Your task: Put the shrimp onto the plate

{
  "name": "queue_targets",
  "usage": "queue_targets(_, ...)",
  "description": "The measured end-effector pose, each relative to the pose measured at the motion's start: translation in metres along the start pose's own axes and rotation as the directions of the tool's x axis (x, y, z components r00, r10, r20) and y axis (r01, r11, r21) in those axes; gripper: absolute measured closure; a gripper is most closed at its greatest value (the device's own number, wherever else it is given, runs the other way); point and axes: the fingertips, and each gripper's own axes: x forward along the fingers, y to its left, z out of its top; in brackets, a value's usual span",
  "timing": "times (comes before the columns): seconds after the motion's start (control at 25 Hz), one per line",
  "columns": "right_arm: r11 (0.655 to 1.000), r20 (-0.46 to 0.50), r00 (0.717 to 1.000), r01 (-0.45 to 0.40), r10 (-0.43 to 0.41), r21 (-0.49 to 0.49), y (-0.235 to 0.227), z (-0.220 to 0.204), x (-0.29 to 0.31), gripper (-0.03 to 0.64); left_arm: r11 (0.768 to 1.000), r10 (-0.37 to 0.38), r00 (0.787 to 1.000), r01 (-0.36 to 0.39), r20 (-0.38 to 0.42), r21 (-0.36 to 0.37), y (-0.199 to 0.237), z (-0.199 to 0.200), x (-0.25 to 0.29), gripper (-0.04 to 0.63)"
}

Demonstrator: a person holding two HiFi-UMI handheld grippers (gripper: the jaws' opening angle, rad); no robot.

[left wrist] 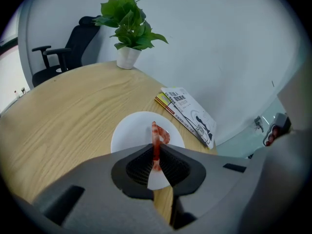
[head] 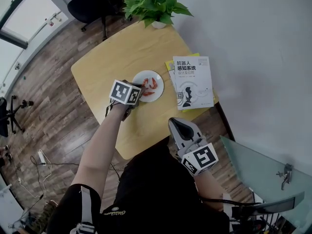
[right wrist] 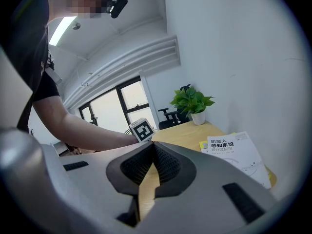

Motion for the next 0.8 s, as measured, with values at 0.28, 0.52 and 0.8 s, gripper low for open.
queue_targets(0.28, 1.000, -0.005, 1.000, 0.019, -0.019, 0.000, -0.001, -0.004, -0.005, 0.614, 1.000, -0.017, 0.998, 0.017, -0.060, -0.013, 0.011, -0.005, 0.008, 0.558)
queue_targets(0.52, 1.000, -0.006, 1.000, 0.030, -0.030, 0.007, -0.002, -0.007, -0.006, 0.614, 1.000, -0.002, 0.997, 0.001, -0.074, -0.008, 0.016, -0.005, 0.014, 0.557)
queue_targets(0.8, 0.999, -0.005, 0.999, 0.041, -0.041, 0.014, -0.004, -0.007, -0.006, 0.614, 0.999, 0.047, 0.997, -0.047, -0.057, 0.002, 0.022, -0.005, 0.015, 0.555)
